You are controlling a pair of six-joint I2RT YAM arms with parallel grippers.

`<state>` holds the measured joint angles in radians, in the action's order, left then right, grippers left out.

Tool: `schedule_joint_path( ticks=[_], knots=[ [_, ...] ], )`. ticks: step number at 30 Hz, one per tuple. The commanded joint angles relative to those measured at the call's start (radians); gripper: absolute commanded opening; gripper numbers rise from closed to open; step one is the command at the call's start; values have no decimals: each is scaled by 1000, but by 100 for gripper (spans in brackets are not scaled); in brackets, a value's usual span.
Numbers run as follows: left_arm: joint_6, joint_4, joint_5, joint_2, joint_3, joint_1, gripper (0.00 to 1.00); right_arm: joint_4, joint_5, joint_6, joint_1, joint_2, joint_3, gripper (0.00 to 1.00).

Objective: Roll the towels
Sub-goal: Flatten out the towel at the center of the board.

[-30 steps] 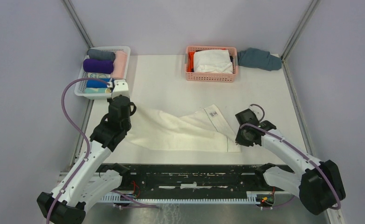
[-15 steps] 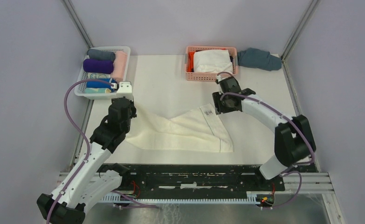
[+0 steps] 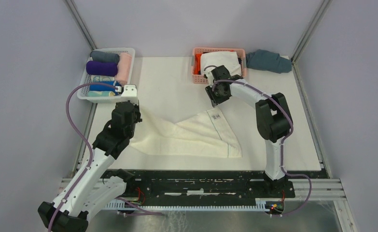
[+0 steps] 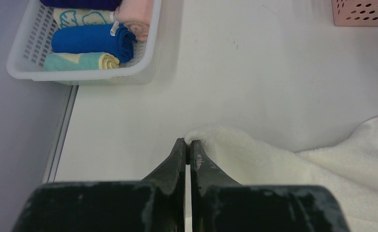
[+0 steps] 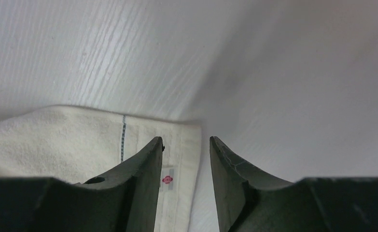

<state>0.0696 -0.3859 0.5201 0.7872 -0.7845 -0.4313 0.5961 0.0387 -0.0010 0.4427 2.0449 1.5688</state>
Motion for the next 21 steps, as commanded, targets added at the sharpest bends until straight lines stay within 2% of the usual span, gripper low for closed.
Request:
schedule_joint_path(
  ticks=[1,17,21],
  knots=[
    [-28,58,-2,-17,-2,7,3,61,21,-56,-5,76,111,48],
    [-22,58,7,-14,-2,6,3,180,52,-104,-4,178,195,48],
    [-22,60,7,-14,0,7,3,215,28,-111,-5,229,225,45]
  ],
)
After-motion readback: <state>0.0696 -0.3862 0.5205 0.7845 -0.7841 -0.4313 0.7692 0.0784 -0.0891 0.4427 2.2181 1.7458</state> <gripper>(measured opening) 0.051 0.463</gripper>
